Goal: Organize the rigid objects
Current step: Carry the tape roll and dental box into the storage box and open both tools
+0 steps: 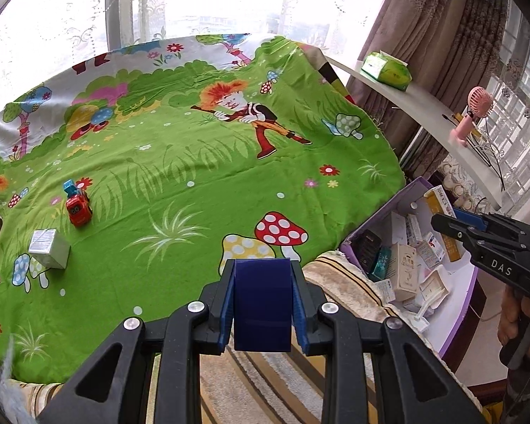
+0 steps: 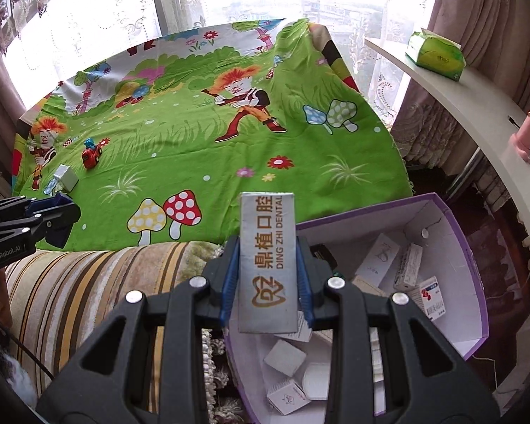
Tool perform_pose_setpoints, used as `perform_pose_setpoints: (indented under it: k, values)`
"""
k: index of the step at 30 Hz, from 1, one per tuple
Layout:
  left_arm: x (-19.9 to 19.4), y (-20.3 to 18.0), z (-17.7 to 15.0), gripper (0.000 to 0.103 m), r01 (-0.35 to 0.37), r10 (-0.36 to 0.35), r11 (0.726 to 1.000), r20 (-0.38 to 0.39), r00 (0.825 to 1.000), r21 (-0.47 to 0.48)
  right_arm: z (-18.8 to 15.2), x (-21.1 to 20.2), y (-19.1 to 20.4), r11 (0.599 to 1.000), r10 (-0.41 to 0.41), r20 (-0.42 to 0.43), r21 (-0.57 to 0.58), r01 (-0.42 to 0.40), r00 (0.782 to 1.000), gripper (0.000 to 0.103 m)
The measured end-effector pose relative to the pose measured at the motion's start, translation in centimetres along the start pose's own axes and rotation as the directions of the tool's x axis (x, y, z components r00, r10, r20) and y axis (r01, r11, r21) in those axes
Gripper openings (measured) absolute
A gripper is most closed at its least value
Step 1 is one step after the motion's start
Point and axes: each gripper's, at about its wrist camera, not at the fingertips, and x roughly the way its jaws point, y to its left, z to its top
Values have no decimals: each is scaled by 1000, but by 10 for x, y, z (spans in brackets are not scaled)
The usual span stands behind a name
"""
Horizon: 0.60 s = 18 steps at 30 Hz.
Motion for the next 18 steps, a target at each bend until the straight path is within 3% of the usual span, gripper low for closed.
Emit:
perform_pose_setpoints:
  k: [10, 18]
  values:
    - [21, -87, 11, 29, 110, -106, 985, -39, 994, 135, -17, -14, -84, 983, -124, 4, 135, 123, 992, 34]
    - [39, -131, 15, 29, 166, -154, 965, -71, 985, 201, -28, -16, -117, 969, -158, -1, 192, 155, 987, 35]
